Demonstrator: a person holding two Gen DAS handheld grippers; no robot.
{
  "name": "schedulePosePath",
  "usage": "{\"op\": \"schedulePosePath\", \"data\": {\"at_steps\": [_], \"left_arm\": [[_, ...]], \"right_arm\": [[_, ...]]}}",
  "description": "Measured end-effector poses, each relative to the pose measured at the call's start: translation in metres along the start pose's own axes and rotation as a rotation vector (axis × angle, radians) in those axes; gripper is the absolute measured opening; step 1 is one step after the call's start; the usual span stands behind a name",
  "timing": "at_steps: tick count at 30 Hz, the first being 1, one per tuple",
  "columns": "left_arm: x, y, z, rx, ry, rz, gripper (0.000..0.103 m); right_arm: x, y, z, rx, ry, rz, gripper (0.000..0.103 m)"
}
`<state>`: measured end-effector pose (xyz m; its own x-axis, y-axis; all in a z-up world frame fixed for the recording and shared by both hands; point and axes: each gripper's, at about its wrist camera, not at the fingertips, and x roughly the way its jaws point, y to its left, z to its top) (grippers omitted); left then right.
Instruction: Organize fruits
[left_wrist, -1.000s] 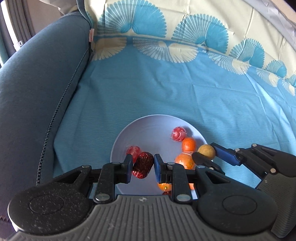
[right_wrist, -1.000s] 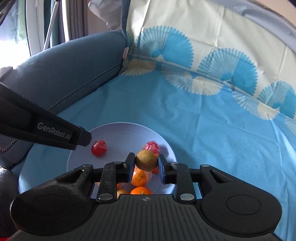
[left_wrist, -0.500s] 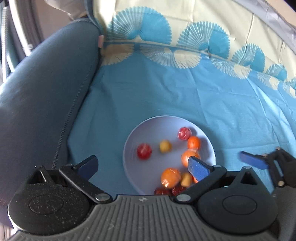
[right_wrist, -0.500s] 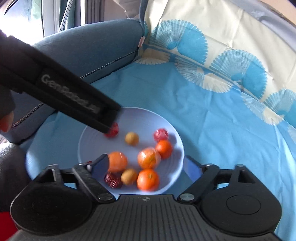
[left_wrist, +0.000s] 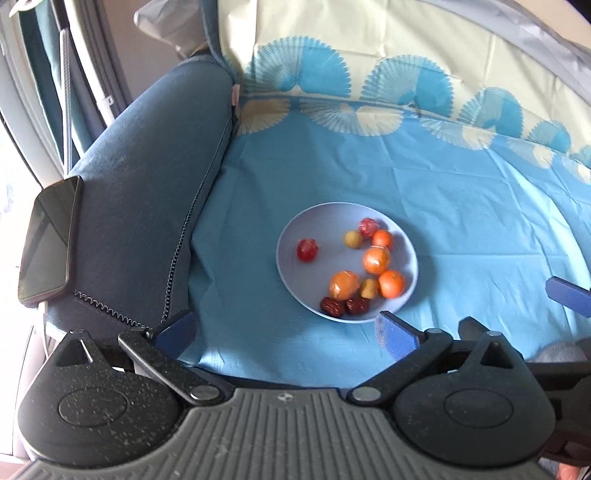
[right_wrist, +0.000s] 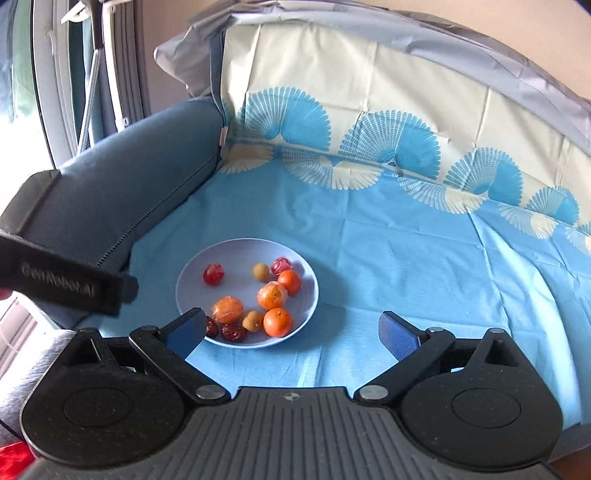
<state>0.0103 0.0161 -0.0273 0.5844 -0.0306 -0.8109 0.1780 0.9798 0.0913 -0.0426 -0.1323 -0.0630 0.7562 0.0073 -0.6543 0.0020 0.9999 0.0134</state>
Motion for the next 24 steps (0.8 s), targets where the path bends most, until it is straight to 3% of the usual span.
{"op": "schedulePosePath", "data": {"at_steps": [12, 24], "left_arm": [[-0.033, -0.006, -0.014, -0.022, -0.042, 0.036, 0.103], [-0.035, -0.008, -0.018, -0.004, -0.049, 0.041, 0.103]], "right_arm": [[-0.033, -0.002, -0.011, -0.007, -0.023, -0.022, 0.1], [-0.039, 0.003, -0.011, -0.014, -0.036, -0.023, 0.1]]}}
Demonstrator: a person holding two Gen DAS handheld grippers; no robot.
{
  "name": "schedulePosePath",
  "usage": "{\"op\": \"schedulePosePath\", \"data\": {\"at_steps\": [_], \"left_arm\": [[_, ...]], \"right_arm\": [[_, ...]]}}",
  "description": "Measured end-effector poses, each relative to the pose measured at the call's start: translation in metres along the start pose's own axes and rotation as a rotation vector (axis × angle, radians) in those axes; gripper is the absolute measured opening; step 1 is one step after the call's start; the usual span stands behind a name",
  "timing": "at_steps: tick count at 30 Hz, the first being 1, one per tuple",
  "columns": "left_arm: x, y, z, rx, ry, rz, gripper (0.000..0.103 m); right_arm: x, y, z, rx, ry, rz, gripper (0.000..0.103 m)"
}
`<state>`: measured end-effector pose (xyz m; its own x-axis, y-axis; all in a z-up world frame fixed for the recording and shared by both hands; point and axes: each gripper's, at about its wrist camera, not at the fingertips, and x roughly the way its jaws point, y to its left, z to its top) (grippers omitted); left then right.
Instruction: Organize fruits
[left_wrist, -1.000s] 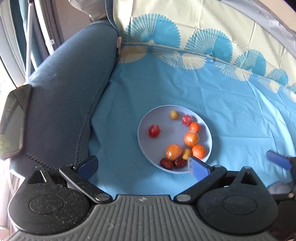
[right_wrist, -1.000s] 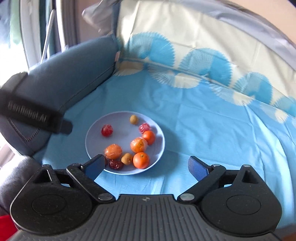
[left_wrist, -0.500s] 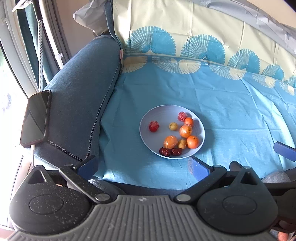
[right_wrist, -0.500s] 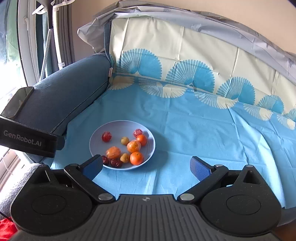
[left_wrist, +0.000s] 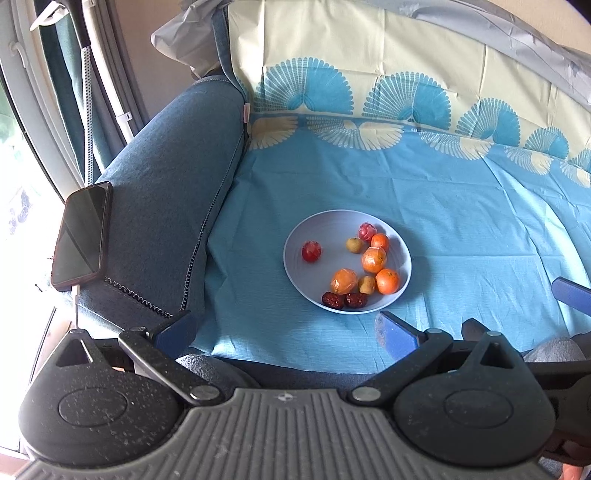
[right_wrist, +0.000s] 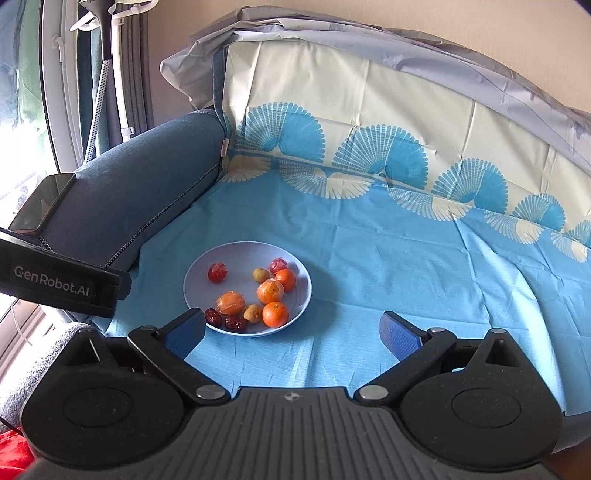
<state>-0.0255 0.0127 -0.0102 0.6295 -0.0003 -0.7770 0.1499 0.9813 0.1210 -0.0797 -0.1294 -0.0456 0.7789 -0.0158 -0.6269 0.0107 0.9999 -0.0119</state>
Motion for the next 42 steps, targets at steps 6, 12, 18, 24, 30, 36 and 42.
{"op": "schedulePosePath", "data": {"at_steps": [6, 12, 18, 24, 30, 36, 42], "left_arm": [[0.006, -0.004, -0.002, 0.011, 0.018, -0.007, 0.103], [0.012, -0.008, -0.001, 0.017, 0.034, -0.002, 0.103], [0.016, -0.01, -0.001, 0.022, 0.045, 0.01, 0.103], [0.018, -0.011, 0.0, 0.022, 0.051, 0.013, 0.103], [0.017, -0.011, 0.0, 0.023, 0.047, 0.016, 0.103], [0.016, -0.011, 0.0, 0.023, 0.047, 0.018, 0.103], [0.013, -0.012, 0.001, 0.025, 0.045, 0.024, 0.103]], "right_arm": [[0.006, -0.004, -0.002, -0.002, 0.014, -0.003, 0.1], [0.012, -0.006, -0.002, 0.006, 0.019, 0.004, 0.1], [0.018, -0.008, -0.003, 0.009, 0.031, 0.009, 0.1], [0.022, -0.012, -0.005, 0.02, 0.045, -0.005, 0.1], [0.022, -0.012, -0.005, 0.019, 0.039, -0.008, 0.1], [0.022, -0.012, -0.005, 0.017, 0.039, -0.007, 0.1], [0.022, -0.011, -0.005, 0.013, 0.037, -0.008, 0.1]]}}
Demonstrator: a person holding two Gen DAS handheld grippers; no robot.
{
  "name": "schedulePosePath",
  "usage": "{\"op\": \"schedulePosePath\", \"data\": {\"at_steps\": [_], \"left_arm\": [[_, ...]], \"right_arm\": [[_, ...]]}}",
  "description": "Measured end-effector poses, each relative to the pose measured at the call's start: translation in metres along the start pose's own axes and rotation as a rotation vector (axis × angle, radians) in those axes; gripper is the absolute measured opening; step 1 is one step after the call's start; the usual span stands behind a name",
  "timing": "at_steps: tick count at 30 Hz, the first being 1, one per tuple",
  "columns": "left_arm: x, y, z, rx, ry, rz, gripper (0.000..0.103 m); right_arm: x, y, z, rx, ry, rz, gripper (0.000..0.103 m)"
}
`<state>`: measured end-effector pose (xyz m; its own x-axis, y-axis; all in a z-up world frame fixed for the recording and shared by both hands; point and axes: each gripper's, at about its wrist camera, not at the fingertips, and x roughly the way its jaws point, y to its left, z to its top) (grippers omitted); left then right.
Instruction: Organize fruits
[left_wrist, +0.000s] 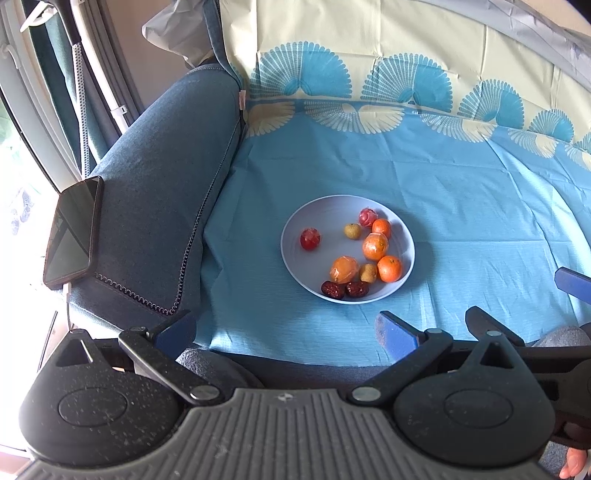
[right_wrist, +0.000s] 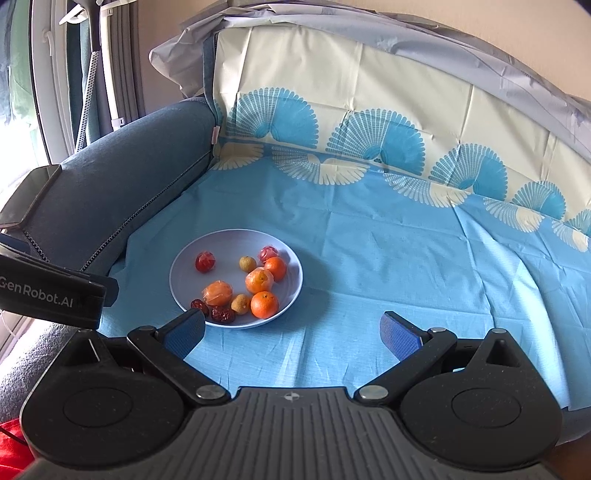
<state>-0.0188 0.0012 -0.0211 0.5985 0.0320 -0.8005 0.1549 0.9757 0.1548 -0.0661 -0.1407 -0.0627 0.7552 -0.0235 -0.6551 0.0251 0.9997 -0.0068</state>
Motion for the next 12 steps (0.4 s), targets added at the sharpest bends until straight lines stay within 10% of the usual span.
{"op": "schedulePosePath", "data": {"at_steps": [12], "left_arm": [[-0.0027, 0.0048, 0.004, -0.016, 0.005, 0.001, 0.103]], "right_arm": [[-0.0013, 0.0041, 0.0027, -0.012, 0.005, 0.008, 0.1]]}}
